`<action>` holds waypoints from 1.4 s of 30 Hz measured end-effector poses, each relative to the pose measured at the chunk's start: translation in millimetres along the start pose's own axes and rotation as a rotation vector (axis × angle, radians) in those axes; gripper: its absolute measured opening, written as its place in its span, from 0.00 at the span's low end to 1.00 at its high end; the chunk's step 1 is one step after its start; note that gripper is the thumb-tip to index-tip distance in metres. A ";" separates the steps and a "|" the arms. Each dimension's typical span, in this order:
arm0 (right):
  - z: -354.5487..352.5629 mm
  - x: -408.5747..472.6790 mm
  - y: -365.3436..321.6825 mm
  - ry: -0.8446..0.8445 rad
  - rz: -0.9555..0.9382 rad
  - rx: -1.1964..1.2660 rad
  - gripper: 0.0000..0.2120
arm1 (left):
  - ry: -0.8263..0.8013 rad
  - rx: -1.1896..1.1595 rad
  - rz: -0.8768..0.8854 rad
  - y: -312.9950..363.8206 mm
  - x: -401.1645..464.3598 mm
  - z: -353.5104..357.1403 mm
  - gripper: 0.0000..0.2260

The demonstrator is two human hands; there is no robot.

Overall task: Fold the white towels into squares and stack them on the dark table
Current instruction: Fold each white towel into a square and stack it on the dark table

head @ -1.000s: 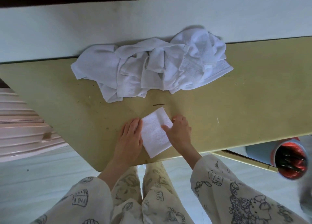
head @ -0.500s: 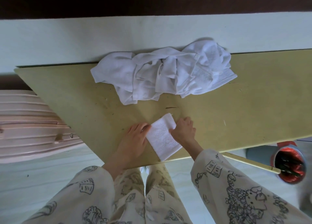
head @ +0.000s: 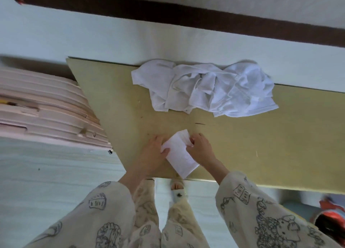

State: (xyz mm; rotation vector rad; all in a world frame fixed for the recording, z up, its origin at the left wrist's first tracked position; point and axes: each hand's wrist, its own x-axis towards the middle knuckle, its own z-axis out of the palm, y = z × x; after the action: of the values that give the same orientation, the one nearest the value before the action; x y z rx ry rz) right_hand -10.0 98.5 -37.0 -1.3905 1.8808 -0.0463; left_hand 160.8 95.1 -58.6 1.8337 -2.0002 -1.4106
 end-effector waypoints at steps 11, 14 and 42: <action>-36.5 -58.0 -49.5 -0.011 -0.752 -0.096 0.03 | 0.216 -0.257 0.103 37.7 -97.0 -50.2 0.15; -31.9 -82.0 -86.0 -0.058 -0.877 -0.145 0.04 | 0.338 -0.307 0.081 32.2 -147.6 -66.1 0.08; 369.0 -674.1 -276.9 -1.649 -0.756 0.025 0.05 | 1.965 -0.645 -0.504 -172.4 -873.2 86.9 0.15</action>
State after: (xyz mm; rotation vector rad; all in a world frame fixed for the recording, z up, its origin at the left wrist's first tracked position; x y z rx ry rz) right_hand 495.9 690.8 208.7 -1.2771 -0.0079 0.5302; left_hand 479.8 884.8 213.8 1.8159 -0.0861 0.1810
